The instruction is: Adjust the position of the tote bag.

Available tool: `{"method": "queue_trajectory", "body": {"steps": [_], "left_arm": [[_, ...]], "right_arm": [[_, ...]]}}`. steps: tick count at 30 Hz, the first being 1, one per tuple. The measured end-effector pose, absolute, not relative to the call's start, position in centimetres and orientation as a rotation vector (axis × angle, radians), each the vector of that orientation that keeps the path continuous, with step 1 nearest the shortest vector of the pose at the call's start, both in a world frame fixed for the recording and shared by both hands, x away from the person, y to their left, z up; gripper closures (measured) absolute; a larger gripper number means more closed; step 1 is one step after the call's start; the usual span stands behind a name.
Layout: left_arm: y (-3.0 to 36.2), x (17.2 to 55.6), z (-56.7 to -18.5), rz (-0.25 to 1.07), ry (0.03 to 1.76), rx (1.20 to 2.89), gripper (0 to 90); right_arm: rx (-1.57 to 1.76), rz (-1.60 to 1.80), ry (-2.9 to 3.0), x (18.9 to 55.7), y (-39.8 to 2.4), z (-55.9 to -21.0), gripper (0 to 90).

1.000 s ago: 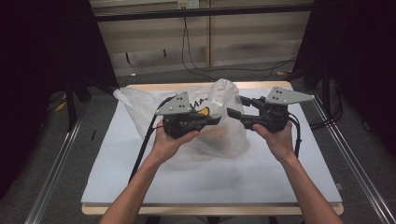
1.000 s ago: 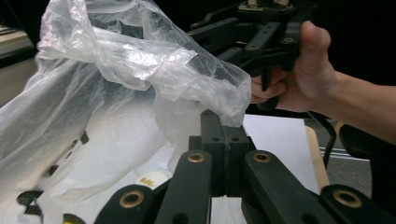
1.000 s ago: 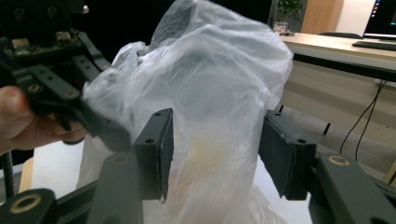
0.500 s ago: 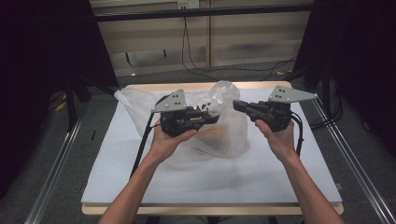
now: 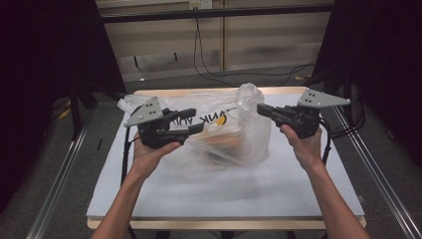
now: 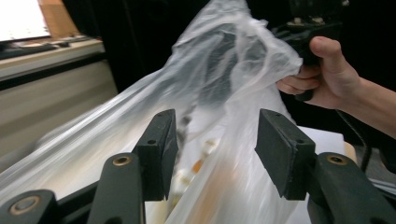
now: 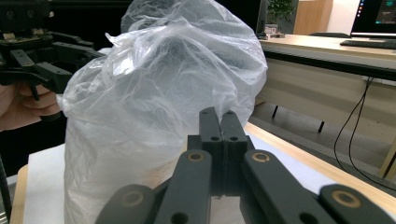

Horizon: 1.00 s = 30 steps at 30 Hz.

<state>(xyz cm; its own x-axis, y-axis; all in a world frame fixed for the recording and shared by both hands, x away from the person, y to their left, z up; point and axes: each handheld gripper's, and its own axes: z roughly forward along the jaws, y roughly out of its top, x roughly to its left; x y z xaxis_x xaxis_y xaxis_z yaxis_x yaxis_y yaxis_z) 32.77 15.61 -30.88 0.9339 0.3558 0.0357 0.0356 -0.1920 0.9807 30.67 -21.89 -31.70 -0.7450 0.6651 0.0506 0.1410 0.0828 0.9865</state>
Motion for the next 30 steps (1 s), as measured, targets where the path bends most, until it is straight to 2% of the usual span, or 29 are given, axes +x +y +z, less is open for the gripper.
{"method": "queue_trajectory", "body": {"steps": [2, 7, 13, 14, 19, 24, 28, 30], "left_arm": [[17.4, 32.8, -31.3, 0.298, 0.352, 1.723, 46.7], [19.0, 33.0, -31.7, 0.315, 0.392, 1.733, 44.1], [21.7, 33.0, -31.7, 0.344, 0.424, 1.738, 45.0], [22.4, 33.1, -31.7, 0.36, 0.431, 1.738, 51.4], [25.3, 33.9, -32.3, 0.398, 0.493, 1.732, 54.5], [27.4, 35.2, -34.0, 0.396, 0.615, 1.701, 41.0], [27.2, 36.2, -35.1, 0.383, 0.659, 1.733, 26.7], [26.8, 37.0, -35.8, 0.349, 0.674, 1.736, 24.2]], "right_arm": [[0.803, 1.703, 1.947, 30.8, -22.2, -31.8, 90.0], [0.838, 1.693, 1.936, 31.3, -22.6, -32.2, 90.0], [0.857, 1.71, 1.912, 31.4, -23.7, -32.3, 90.0], [0.863, 1.713, 1.904, 31.3, -24.1, -32.2, 90.0], [0.867, 1.717, 1.895, 31.3, -24.5, -32.2, 90.0], [0.868, 1.723, 1.883, 31.3, -24.6, -32.1, 90.0], [0.868, 1.732, 1.883, 31.4, -24.6, -32.1, 90.0], [0.869, 1.733, 1.884, 31.4, -24.6, -32.1, 90.0]]}}
